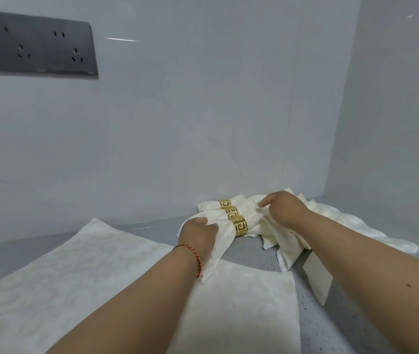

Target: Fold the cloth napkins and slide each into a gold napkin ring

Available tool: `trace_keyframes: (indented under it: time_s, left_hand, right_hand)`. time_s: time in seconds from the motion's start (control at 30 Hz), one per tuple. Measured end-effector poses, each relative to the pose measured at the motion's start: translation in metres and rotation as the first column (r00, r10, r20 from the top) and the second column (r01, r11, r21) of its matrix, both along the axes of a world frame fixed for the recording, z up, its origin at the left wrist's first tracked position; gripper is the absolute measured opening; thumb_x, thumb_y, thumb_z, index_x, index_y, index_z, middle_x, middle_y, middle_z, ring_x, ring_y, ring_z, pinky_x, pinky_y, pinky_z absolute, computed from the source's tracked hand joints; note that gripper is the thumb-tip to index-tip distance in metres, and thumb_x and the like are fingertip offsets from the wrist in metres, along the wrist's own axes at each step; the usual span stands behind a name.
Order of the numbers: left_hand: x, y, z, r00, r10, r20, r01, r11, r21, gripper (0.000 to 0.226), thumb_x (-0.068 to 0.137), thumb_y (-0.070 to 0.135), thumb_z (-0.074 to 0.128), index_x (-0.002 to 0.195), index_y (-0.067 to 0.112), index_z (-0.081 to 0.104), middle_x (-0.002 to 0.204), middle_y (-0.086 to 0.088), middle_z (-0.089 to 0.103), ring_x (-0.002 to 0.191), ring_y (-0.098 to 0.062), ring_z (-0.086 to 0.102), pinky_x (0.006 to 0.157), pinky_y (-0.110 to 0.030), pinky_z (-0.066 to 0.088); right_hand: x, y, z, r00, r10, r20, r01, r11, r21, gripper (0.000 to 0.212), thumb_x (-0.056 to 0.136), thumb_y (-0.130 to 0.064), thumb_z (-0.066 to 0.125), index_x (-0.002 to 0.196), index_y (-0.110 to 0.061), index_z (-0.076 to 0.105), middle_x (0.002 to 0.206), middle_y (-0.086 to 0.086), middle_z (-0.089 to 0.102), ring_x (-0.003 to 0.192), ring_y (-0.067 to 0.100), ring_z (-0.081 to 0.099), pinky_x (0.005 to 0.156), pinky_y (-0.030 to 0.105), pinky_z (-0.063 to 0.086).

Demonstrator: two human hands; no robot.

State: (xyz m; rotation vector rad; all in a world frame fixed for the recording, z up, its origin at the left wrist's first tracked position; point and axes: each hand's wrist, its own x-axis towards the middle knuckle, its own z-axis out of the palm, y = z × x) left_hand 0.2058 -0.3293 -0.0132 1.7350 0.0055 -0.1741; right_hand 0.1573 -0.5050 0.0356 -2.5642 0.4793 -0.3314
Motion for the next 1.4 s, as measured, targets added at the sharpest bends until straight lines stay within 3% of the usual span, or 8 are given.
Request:
trace_keyframes:
  time_s: [0.17, 0.37, 0.5, 0.6, 0.73, 0.97, 1.13, 1.4]
  left_hand:
    - [-0.016, 0.025, 0.008, 0.985, -0.084, 0.152, 0.066, 0.991, 0.12, 0.046, 0.095, 0.028, 0.058, 0.137, 0.013, 0.05, 0.141, -0.004, 0.051, 0.128, -0.022, 0.049, 0.106, -0.03, 0.037]
    - [-0.038, 0.069, 0.024, 0.976, -0.1, 0.195, 0.08, 0.991, 0.109, 0.026, 0.094, 0.024, 0.058, 0.118, 0.016, 0.061, 0.121, -0.004, 0.056, 0.114, -0.021, 0.053, 0.102, -0.031, 0.039]
    - [-0.053, 0.098, 0.03, 0.98, -0.053, 0.193, 0.034, 0.994, 0.101, 0.041, 0.093, 0.021, 0.06, 0.132, 0.009, 0.055, 0.13, -0.007, 0.057, 0.119, -0.023, 0.053, 0.098, -0.032, 0.041]
    - [-0.068, 0.121, 0.031, 0.977, -0.059, 0.205, 0.032, 0.991, 0.133, 0.04, 0.093, 0.021, 0.059, 0.13, 0.008, 0.055, 0.126, -0.004, 0.058, 0.11, -0.021, 0.055, 0.087, -0.027, 0.041]
    - [-0.09, 0.155, 0.026, 0.966, -0.101, 0.236, 0.041, 0.968, 0.246, 0.039, 0.093, 0.024, 0.06, 0.129, 0.011, 0.054, 0.124, -0.001, 0.057, 0.106, -0.014, 0.053, 0.087, -0.024, 0.038]
    - [-0.138, 0.216, 0.004, 0.95, -0.165, 0.267, 0.048, 0.917, 0.395, 0.018, 0.091, 0.019, 0.06, 0.109, 0.021, 0.06, 0.103, 0.005, 0.065, 0.098, -0.01, 0.059, 0.072, -0.017, 0.044]
    - [-0.191, 0.246, -0.01, 0.888, -0.352, 0.295, 0.048, 0.71, 0.702, 0.017, 0.087, 0.018, 0.057, 0.075, 0.03, 0.057, 0.087, 0.009, 0.059, 0.079, 0.0, 0.056, 0.067, -0.009, 0.04]
    - [-0.257, 0.271, -0.017, 0.755, -0.623, 0.203, 0.22, 0.533, 0.817, 0.01, 0.072, 0.049, 0.069, 0.076, 0.043, 0.062, 0.093, 0.017, 0.055, 0.097, -0.002, 0.054, 0.078, -0.009, 0.039]
  right_hand:
    - [-0.01, 0.022, 0.01, 0.968, -0.061, 0.244, 0.036, 0.994, 0.108, 0.036, 0.089, 0.003, 0.039, 0.102, -0.011, 0.069, 0.115, 0.005, 0.064, 0.1, 0.02, 0.055, 0.081, 0.025, 0.041]
    - [-0.028, 0.076, 0.015, 0.961, 0.018, 0.276, -0.061, 0.987, 0.149, 0.025, 0.087, -0.003, 0.045, 0.088, -0.015, 0.068, 0.079, -0.008, 0.059, 0.08, 0.014, 0.055, 0.067, 0.025, 0.04]
    - [-0.043, 0.116, 0.011, 0.963, 0.154, 0.22, -0.191, 0.969, 0.158, 0.021, 0.087, -0.005, 0.048, 0.085, -0.016, 0.066, 0.09, -0.002, 0.067, 0.088, 0.015, 0.06, 0.075, 0.024, 0.045]
    - [-0.054, 0.148, 0.003, 0.947, 0.278, 0.162, -0.301, 0.943, 0.142, 0.014, 0.085, -0.007, 0.059, 0.078, -0.019, 0.062, 0.085, -0.005, 0.065, 0.083, 0.011, 0.061, 0.063, 0.014, 0.042]
    - [-0.074, 0.197, -0.014, 0.929, 0.33, 0.17, -0.353, 0.927, 0.128, 0.017, 0.089, -0.012, 0.051, 0.087, -0.016, 0.067, 0.084, -0.001, 0.062, 0.075, 0.014, 0.054, 0.064, 0.023, 0.04]
    - [-0.115, 0.252, -0.049, 0.874, 0.486, 0.022, -0.486, 0.871, 0.074, 0.012, 0.088, -0.015, 0.051, 0.092, -0.009, 0.061, 0.108, 0.008, 0.064, 0.106, 0.024, 0.059, 0.082, 0.027, 0.044]
    - [-0.138, 0.254, -0.071, 0.821, 0.556, -0.126, -0.566, 0.822, -0.059, 0.037, 0.087, -0.025, 0.057, 0.122, -0.016, 0.054, 0.123, 0.001, 0.047, 0.121, 0.02, 0.043, 0.099, 0.028, 0.038]
    - [-0.175, 0.241, -0.068, 0.807, 0.568, -0.161, -0.59, 0.781, -0.206, 0.047, 0.087, -0.044, 0.058, 0.128, -0.022, 0.05, 0.129, -0.001, 0.045, 0.122, 0.018, 0.039, 0.102, 0.031, 0.036]
